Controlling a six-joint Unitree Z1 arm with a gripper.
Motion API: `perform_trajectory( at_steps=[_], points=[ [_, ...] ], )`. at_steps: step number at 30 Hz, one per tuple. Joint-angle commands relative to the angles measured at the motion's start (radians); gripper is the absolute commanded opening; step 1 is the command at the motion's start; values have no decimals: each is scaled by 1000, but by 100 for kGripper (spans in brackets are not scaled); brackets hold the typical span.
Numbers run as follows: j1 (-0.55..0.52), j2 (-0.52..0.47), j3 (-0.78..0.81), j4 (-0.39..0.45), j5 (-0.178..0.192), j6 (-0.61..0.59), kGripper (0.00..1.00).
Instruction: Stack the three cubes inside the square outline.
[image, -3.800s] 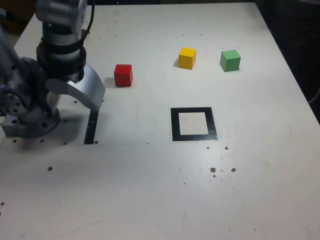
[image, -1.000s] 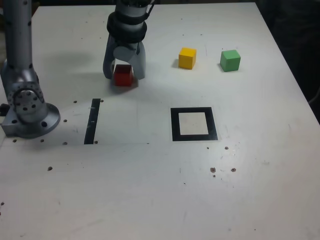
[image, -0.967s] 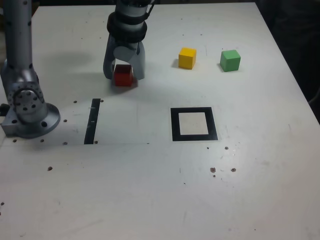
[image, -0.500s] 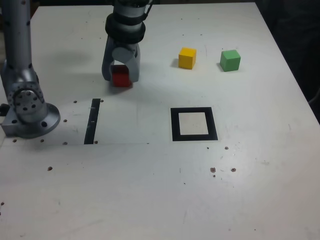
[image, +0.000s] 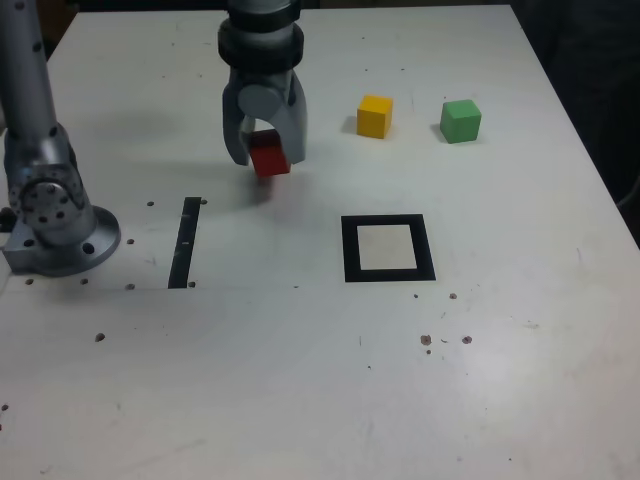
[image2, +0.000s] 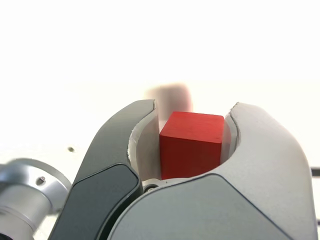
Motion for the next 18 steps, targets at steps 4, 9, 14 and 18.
perform_trajectory(
  at_steps=[4, 9, 14, 18],
  points=[
    [-140, 2, -80, 62, -8, -109, 23],
    [-278, 44, -201, 152, 24, -222, 23],
    [-391, 139, -357, 253, 61, -294, 25],
    [-429, 212, -449, 284, 70, -311, 29]
  ],
)
